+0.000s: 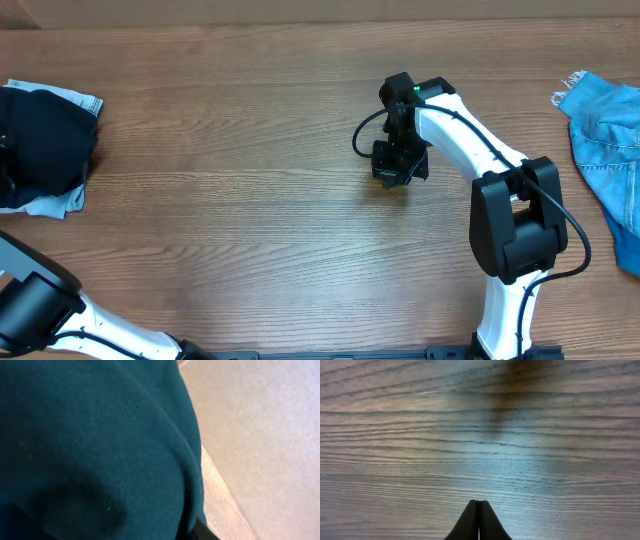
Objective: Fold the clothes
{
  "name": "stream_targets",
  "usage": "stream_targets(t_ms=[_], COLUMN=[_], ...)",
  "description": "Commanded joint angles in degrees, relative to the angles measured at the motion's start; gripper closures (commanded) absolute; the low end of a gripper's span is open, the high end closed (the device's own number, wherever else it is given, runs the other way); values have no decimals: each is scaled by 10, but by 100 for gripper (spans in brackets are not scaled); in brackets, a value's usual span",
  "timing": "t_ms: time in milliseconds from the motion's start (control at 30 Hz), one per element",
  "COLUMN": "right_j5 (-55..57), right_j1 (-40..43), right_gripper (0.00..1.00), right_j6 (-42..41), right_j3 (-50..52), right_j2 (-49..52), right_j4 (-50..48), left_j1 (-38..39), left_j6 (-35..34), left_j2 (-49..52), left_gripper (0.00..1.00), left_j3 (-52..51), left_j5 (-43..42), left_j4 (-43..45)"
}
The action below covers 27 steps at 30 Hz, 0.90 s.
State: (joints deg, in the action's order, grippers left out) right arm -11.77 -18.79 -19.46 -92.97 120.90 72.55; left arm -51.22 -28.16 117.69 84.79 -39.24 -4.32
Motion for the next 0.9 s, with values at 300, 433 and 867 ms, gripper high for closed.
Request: stream_targets(t_ms=[300,433,867], right_j5=[2,1,-25], right_j1=[-1,-1,-1], right_gripper=[96,96,96], right_j6=[3,7,19], right_j3=[1,1,1], right_j2=[-20,-20,-20], right_j4=[-5,-13,-17], left_j1=[-56,-71,101], left_j6=[83,99,127], left_j2=[-74,-135,-247], left_gripper=[55,56,90], left_j3=[54,54,54], left_j5=[-68,-56,314], left_j4=[-105,-161,-348])
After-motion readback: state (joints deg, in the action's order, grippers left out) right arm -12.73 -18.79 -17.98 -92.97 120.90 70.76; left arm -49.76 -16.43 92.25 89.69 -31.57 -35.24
